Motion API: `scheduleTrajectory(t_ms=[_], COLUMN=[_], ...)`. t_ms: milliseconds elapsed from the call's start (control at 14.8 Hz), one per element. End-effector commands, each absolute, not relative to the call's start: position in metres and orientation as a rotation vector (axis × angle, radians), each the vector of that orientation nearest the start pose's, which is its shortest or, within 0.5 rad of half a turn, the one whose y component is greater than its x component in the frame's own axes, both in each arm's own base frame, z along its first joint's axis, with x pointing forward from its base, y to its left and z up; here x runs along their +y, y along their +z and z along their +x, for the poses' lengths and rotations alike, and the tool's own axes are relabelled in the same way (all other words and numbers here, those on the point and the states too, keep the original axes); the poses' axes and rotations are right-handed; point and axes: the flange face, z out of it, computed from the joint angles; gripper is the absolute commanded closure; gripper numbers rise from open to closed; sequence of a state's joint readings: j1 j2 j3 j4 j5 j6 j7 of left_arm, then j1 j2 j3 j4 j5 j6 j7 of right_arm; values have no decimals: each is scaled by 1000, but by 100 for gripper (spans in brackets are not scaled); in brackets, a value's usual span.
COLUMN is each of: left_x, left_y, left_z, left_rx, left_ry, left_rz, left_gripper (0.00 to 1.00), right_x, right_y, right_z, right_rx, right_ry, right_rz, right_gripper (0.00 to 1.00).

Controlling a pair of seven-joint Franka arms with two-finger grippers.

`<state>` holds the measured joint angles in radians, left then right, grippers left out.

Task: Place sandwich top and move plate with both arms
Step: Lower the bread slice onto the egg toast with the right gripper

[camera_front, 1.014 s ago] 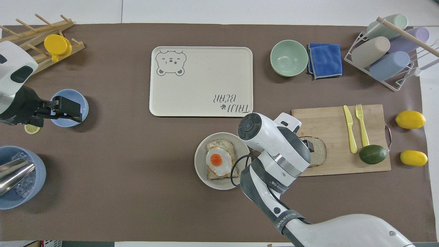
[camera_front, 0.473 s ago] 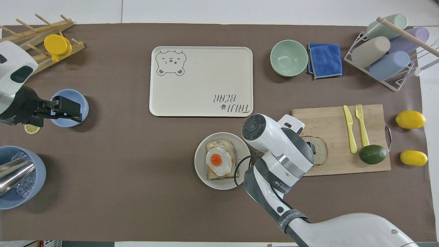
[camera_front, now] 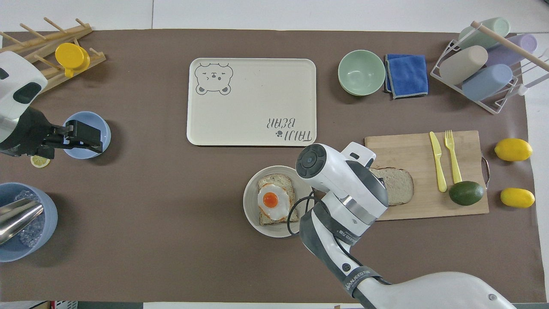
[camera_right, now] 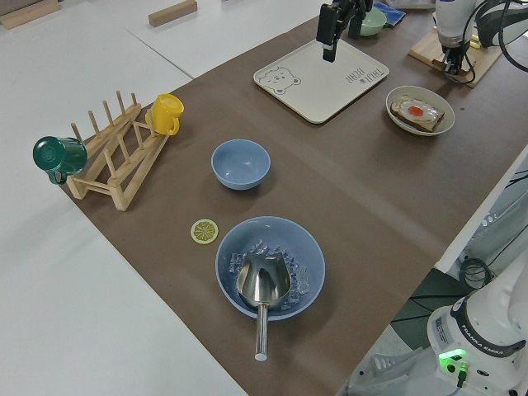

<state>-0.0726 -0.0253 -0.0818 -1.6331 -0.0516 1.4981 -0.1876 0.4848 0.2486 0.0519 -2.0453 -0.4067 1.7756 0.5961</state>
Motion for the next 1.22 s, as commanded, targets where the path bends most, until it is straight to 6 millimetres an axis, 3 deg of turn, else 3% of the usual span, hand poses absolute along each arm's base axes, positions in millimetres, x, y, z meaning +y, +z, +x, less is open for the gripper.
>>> scheduleTrajectory(t_ms=[0, 135, 270, 405, 676, 811, 1149], left_x=[-88, -88, -88, -87, -88, -88, -87], left_y=[607, 608, 607, 607, 607, 607, 607], left_z=[523, 523, 524, 524, 524, 523, 524], left_rx=[-64, -64, -64, -67, -64, -64, -67], left_ry=[182, 180, 180, 182, 180, 182, 182], left_rz=[-3175, -3176, -3176, -3176, -3176, -3175, -3176], left_gripper=[0, 0, 0, 0, 0, 0, 0], right_x=[265, 298, 347, 406, 468, 482, 485], right_y=[326, 354, 389, 410, 420, 423, 387], right_z=[480, 485, 484, 455, 408, 406, 403], right_rx=[211, 207, 224, 319, 457, 428, 399], right_ry=[-290, -294, -297, -235, -136, -79, -50], right_rz=[2539, 2563, 2598, 2601, 2590, 2666, 2677], right_gripper=[100, 100, 100, 100, 100, 100, 100])
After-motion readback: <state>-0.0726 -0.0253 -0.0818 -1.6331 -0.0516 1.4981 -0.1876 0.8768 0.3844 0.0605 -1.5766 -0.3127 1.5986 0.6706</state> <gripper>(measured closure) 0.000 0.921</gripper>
